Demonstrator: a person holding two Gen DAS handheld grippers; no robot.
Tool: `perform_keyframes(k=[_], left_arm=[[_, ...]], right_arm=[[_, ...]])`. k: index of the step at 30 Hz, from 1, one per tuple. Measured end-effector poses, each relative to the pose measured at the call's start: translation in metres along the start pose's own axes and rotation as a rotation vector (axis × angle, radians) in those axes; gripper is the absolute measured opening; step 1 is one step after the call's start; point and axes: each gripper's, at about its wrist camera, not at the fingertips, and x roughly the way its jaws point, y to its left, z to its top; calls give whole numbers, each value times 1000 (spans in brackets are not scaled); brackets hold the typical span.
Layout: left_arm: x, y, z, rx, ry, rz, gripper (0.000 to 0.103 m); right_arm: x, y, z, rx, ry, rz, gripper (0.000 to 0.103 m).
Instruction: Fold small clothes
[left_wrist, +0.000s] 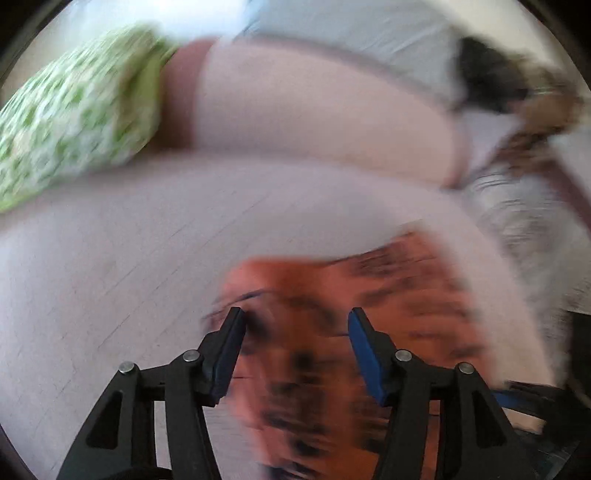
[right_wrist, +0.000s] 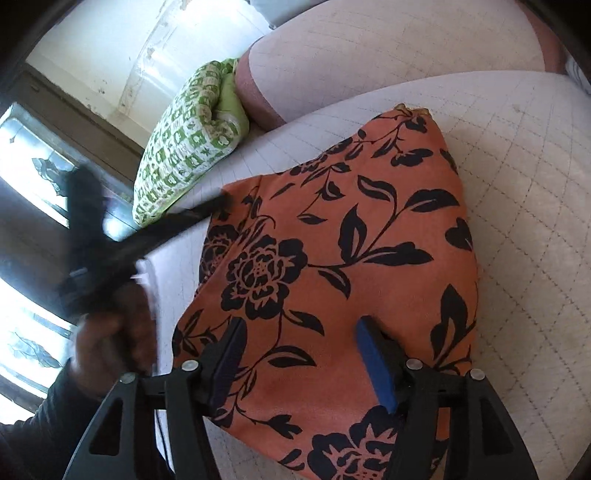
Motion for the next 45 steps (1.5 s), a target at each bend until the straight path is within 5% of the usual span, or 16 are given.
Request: perform_keyframes(k=[4, 9, 14, 16, 19, 21, 25, 31, 35, 45], left_arm=[[17, 33, -6, -157, 54, 9, 74], [-39, 10, -6, -64, -95, 43, 73], [-95, -17, -46, 45, -140, 21, 73], [-104, -23, -72, 99, -117, 25, 73], [-74, -19, -99, 143, -5, 159, 71], [-58, -3, -108, 83, 77, 192, 65], [-95, 3, -107, -11, 8, 180, 65], [-163, -37, -115, 0, -110, 196, 85], [-197, -57, -120, 12, -157, 168, 86], [-257, -79, -145, 44, -253, 202, 94]], right_arm=[[-4, 0, -4, -23, 10, -2, 66], [-12, -1, -6, -10, 7, -15, 66], [-39, 17, -26, -22, -25, 15, 69], [-49, 15, -42, 17, -46, 45, 71], [-45, 3, -57, 81, -31, 54, 72], [-36, -9, -62, 146, 13, 28, 72], [-69, 8, -66, 122, -74, 46, 74], [-103, 75, -89, -79, -157, -279, 89], [-112, 104, -108, -172, -163, -462, 103], [-146, 127, -137, -150, -195, -560, 103]])
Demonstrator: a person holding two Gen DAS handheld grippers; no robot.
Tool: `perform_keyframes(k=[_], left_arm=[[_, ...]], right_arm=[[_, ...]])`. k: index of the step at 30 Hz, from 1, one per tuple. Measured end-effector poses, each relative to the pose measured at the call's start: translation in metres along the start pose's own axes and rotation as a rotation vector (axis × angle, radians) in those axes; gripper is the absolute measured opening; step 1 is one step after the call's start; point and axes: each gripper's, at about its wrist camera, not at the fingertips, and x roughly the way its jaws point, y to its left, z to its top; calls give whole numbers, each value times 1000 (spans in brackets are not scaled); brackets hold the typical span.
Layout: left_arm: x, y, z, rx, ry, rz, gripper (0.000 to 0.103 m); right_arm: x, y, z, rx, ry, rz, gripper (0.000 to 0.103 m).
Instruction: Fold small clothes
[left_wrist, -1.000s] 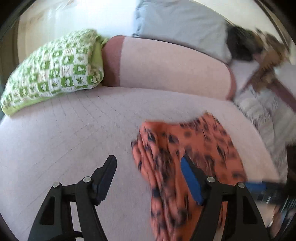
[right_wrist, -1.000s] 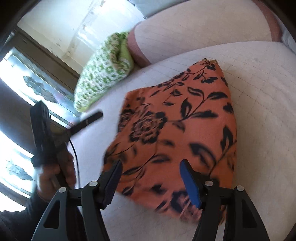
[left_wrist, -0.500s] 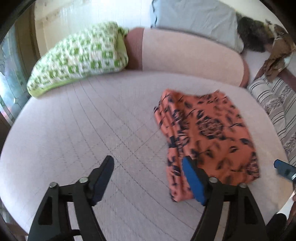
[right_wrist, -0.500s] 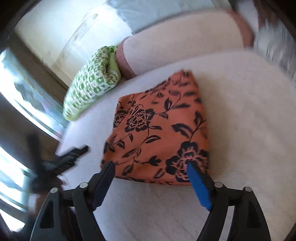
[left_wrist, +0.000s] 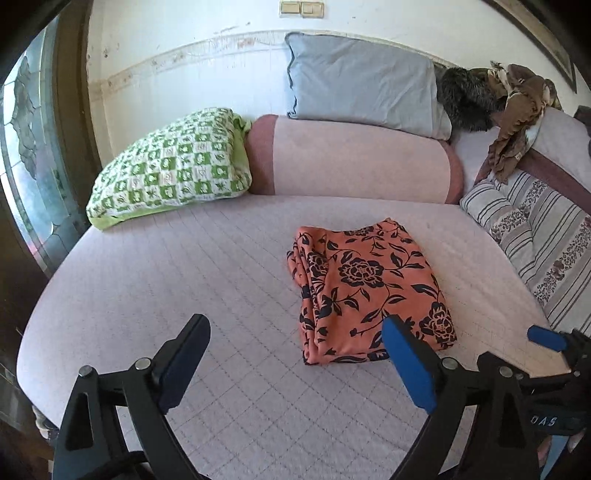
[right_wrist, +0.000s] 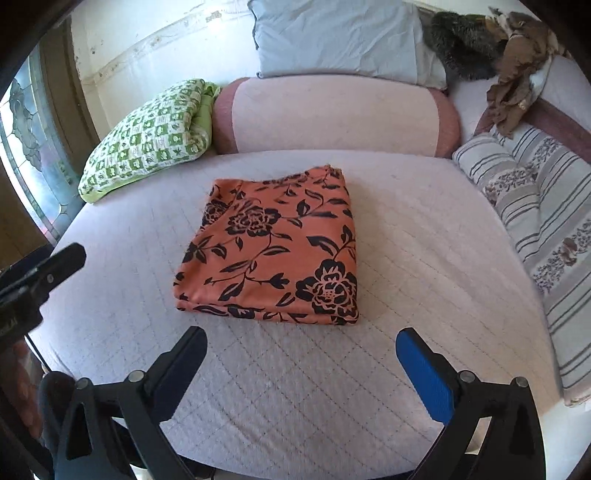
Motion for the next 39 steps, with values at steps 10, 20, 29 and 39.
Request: perform_keyframes(k=[10, 20, 29, 39], left_arm=[[-25, -4, -3, 24, -21, 58, 94], [-39, -13, -2, 38, -45, 58, 94], [-31, -2, 0, -19, -13, 59, 94], [-20, -4, 2, 1, 8, 75, 94]], right_arm=[[-34, 13, 11, -43, -80, -46, 103], [-44, 17, 12, -43, -101, -53, 103], [-39, 17, 21, -34, -87, -74, 103], [-30, 13, 24, -41, -74, -100, 103]])
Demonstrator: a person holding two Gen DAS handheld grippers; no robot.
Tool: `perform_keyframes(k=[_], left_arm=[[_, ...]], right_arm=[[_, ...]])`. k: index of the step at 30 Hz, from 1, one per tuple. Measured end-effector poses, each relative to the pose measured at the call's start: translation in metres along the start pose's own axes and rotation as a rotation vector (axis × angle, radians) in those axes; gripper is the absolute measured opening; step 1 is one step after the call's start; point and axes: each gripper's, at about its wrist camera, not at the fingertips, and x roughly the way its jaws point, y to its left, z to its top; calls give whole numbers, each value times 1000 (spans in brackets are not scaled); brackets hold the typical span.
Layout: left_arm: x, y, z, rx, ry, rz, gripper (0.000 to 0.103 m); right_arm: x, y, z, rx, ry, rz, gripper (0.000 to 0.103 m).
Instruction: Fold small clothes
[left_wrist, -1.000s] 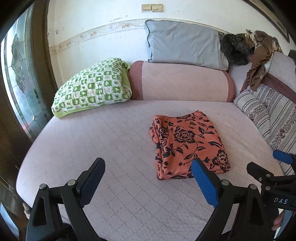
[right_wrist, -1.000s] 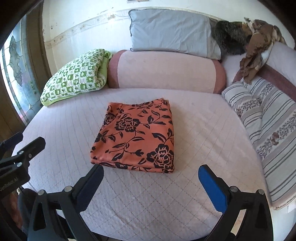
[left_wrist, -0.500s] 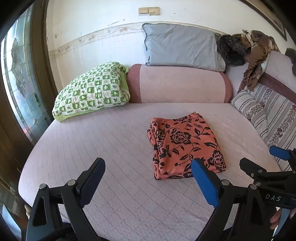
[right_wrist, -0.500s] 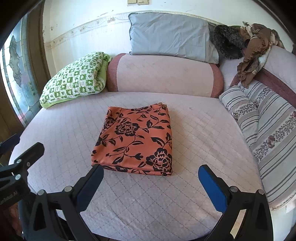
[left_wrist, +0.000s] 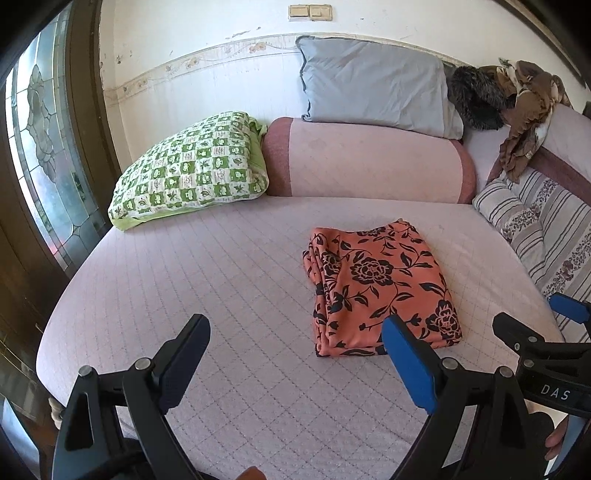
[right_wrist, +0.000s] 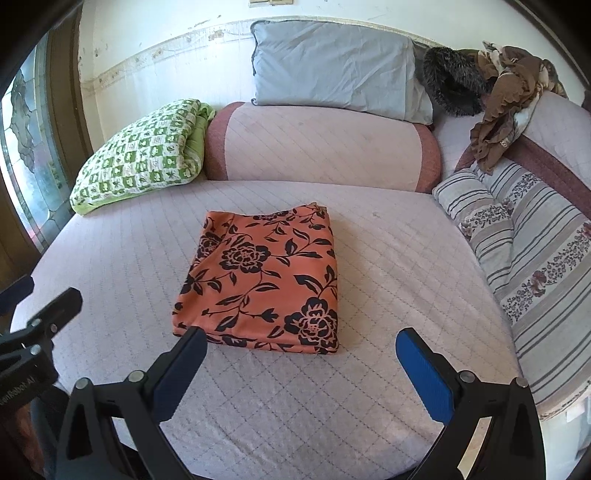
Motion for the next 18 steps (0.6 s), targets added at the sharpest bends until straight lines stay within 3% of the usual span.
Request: perform_keyframes(k=[18], left_arm=[[28, -5, 6, 3, 78, 24, 94]], right_arm=[[6, -9, 9, -11, -15, -59, 103]])
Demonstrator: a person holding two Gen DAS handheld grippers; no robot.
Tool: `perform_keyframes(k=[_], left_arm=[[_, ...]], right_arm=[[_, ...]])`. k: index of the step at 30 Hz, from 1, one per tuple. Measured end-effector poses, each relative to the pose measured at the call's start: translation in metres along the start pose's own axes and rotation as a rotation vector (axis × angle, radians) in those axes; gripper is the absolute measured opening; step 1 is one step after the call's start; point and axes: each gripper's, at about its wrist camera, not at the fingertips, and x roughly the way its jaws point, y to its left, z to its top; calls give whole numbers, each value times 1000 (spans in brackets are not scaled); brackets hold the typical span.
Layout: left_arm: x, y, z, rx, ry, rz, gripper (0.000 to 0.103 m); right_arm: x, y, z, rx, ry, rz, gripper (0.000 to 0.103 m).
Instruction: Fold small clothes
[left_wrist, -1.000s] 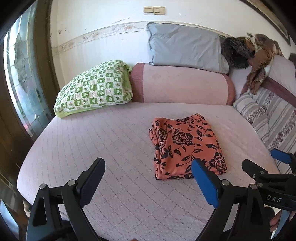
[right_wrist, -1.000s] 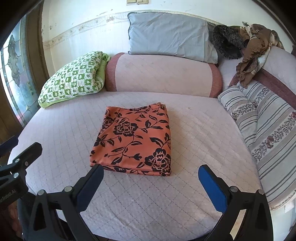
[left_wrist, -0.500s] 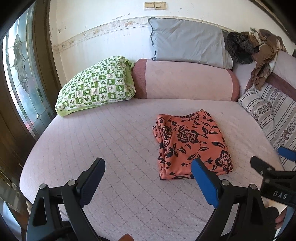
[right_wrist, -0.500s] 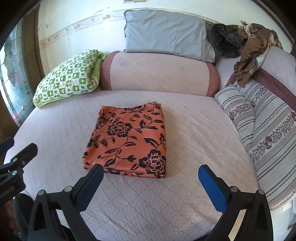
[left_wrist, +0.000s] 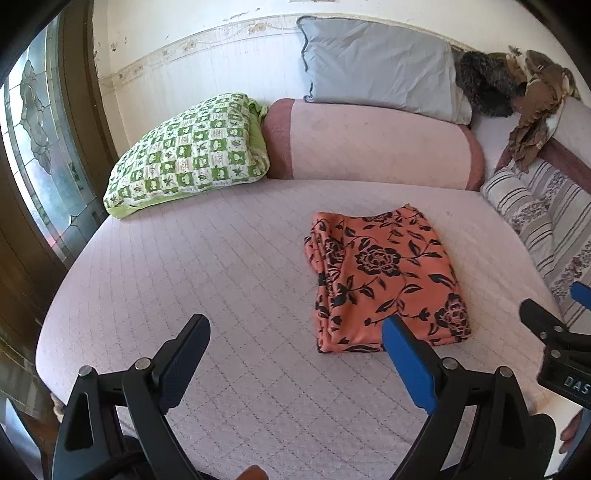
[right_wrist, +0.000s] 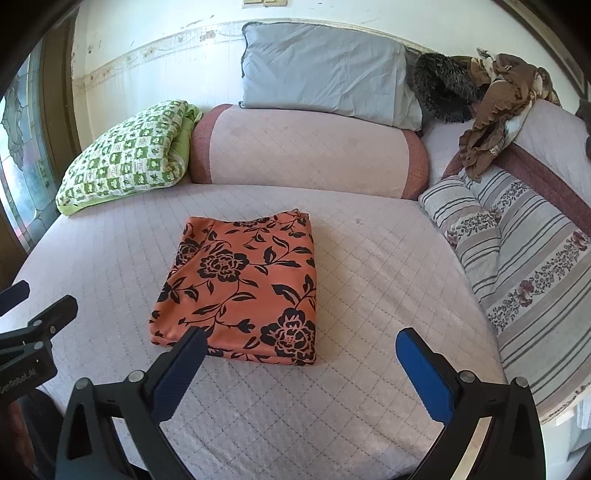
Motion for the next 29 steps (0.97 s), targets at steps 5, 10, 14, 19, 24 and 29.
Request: perform_keyframes(k=[5, 10, 14, 19, 24, 29], left_arm=[[9, -5, 1, 7, 14, 13, 94], [12, -9, 4, 22, 8, 12, 94], [16, -8, 6, 12, 13, 8, 94], [19, -9, 10, 3, 7, 11, 94], [22, -13, 14, 13, -10, 28, 94], [28, -15, 19, 6, -13, 16, 95]], right_arm=[[1, -1, 1, -3, 3, -7, 103], [6, -3, 5, 6, 3, -5, 103], [9, -2, 8, 3, 2, 3, 103], [13, 1, 12, 5, 1, 12, 103], [17, 2, 15, 6, 4, 20, 103], [23, 3, 18, 9, 8, 19, 103]])
